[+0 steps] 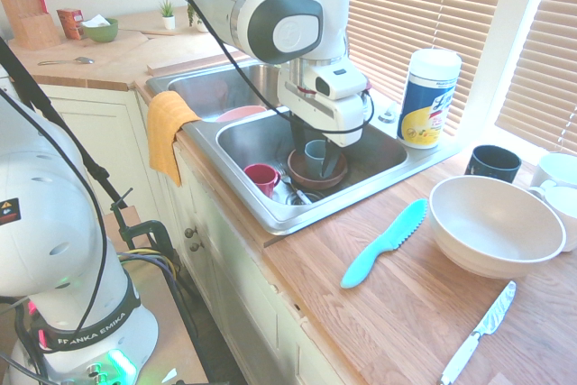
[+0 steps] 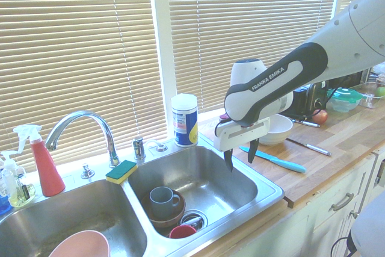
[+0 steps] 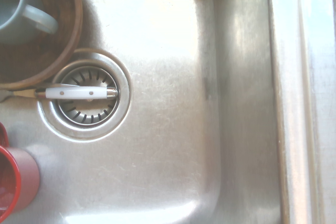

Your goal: Put the knife into the sink

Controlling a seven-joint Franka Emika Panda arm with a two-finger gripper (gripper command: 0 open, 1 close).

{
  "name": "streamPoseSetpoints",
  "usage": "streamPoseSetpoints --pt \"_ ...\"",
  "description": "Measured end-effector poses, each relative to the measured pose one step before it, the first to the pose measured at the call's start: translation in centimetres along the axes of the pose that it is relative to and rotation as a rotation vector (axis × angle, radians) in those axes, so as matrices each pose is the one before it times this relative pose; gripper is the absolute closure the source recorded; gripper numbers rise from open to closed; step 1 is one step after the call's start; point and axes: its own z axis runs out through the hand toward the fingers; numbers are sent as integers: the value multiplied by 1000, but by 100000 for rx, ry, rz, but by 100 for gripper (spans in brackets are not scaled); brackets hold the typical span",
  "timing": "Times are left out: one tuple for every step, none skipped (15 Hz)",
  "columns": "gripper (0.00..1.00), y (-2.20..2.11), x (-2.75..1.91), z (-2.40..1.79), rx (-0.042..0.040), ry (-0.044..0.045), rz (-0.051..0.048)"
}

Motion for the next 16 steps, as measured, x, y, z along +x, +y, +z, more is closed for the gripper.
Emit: streamPoseSetpoints --pt "0 -20 7 40 -30 -37 131" --pt "0 -89 -24 48 -3 12 -232" --pt "0 -126 -36 -95 219 194 -1153" --pt "0 -110 20 -223 312 281 -1928" --pt "0 115 220 -363 147 -91 -3270" --pt "0 446 524 -521 41 -636 -3663" --pt "0 859 700 -666 302 -613 -2285" --pt "0 1316 875 -827 511 -626 -1287" --pt "0 1469 805 -792 680 -384 -539" --pt "0 1686 785 -600 724 -259 -135" --pt "0 1604 731 -223 453 -665 -1242" --pt "0 1630 609 138 130 -1940 -3482" --pt "0 1861 675 322 4 -1684 -4289" --pt "0 1846 682 387 -523 -546 -2843" --pt "0 1722 687 480 -1104 447 -1514" --pt "0 1047 599 579 -1566 1249 -1080"
